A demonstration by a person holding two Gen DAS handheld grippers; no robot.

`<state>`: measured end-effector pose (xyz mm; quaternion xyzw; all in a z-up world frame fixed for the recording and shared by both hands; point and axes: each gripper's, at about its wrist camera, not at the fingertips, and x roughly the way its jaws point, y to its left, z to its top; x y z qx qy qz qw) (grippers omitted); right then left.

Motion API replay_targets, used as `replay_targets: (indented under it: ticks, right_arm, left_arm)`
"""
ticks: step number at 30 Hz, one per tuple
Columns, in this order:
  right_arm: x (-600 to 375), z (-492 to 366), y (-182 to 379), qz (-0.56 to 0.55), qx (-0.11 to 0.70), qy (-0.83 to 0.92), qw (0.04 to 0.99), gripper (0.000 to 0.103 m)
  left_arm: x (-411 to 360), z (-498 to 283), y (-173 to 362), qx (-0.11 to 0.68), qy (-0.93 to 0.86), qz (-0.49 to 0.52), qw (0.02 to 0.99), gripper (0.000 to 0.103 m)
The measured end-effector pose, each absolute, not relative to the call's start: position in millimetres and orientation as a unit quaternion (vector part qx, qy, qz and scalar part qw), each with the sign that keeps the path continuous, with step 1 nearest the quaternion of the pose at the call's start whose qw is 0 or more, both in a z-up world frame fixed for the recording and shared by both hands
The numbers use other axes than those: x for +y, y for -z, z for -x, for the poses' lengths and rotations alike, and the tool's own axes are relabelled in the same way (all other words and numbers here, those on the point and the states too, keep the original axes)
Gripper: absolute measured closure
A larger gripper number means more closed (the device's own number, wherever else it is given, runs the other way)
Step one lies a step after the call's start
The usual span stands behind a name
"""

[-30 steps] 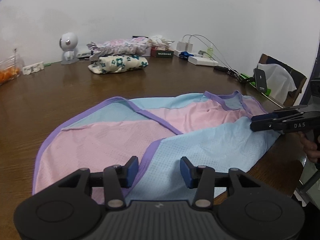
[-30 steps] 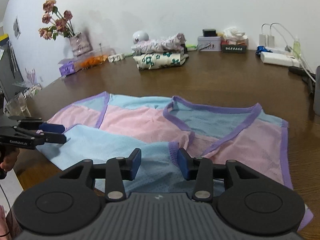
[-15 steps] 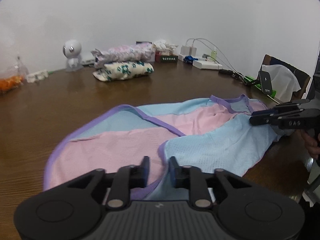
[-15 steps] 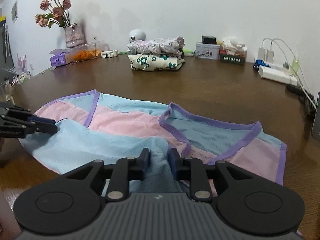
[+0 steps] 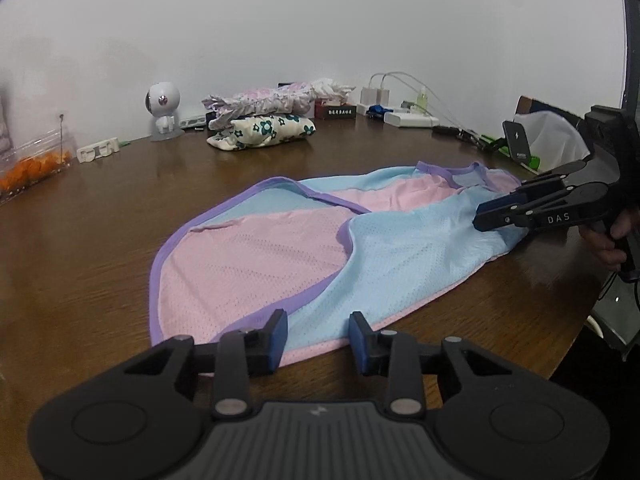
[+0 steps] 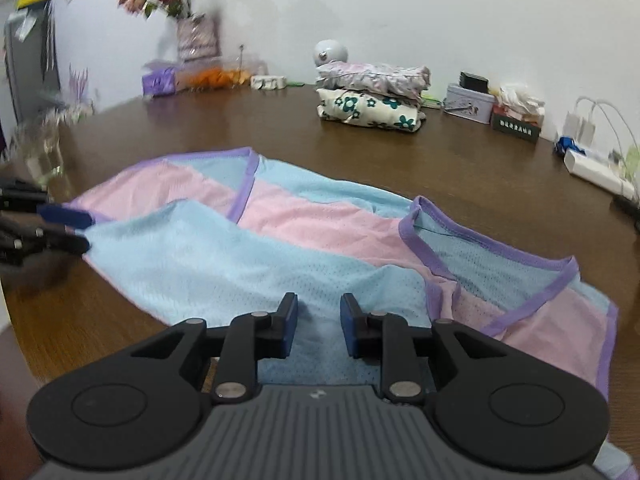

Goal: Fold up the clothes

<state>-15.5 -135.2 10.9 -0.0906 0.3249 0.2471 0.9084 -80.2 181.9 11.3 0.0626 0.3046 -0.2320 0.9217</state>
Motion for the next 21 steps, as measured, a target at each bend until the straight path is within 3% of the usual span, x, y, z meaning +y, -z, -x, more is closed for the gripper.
replay_targets:
  ticks: [6,11,14,16,21]
  right_arm:
    - [-139.9,35.9,-10.9,0.090,0.333,-0.250,0.905,0.079]
    - [-148.7,47.3,-16.8,0.065,0.352,-0.267,0.895,0.078]
    - [-156.7,44.8,-25.9,0.047,0.335,-0.263,0.904,0.078]
    - [-158.4,43.2,-28.9,0.052,0.325,-0.253,0.910,0.077]
    - [-159.5,36.6,-12.6,0.064,0.343,-0.233,0.908,0.077]
  left_arm:
    - [183.7,101.8,-15.8,0.315,0.239,-0.055,0.917,0.072]
    - [197.1,100.4,-30.6,0.285,0.232,0.006,0.930,0.057]
    - [189.2,86.2,-21.7,0.305,0.224,-0.020,0.925,0.059]
    - [187.0,83.5,-16.2,0.310,0.214,-0.033,0.926,0.071]
    - [192.3,90.3,-17.6,0.322,0.200,-0.034,0.925,0.076]
